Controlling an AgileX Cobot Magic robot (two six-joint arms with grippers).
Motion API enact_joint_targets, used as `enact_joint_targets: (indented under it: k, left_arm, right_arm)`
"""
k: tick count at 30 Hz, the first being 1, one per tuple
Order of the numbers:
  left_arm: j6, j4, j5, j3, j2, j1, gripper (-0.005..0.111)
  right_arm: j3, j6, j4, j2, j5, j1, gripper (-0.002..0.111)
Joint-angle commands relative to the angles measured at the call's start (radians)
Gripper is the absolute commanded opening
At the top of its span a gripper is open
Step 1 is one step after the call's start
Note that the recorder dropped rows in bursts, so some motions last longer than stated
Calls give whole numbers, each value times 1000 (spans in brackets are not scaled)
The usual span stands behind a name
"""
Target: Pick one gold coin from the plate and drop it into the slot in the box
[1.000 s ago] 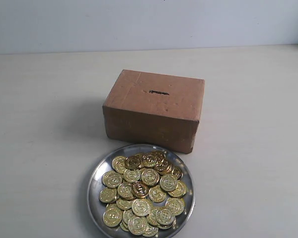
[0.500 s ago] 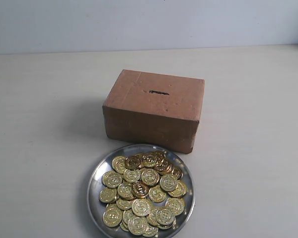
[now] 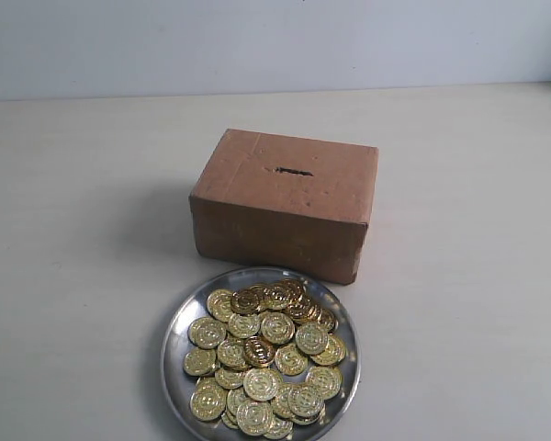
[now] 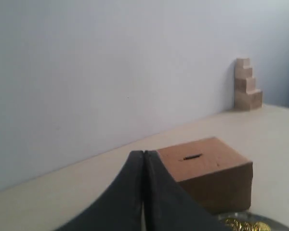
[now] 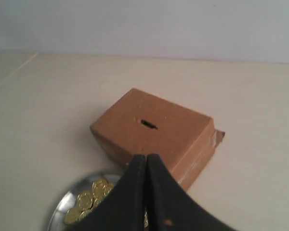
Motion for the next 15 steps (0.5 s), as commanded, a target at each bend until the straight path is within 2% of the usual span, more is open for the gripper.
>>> enact_joint_targets:
  k: [1,8,15]
  left_arm:
    - [255,2,19,-8,62,-47,0]
    - [604,-3,15,-8,242,-117,0]
    - [852,0,17,-19,488,-242,0]
  right_arm:
    - [-49,-92,51,108,64,20,0]
    - [-53,-205,148,208,172,20,0]
    - [-53,-230,149,249,177,20,0]
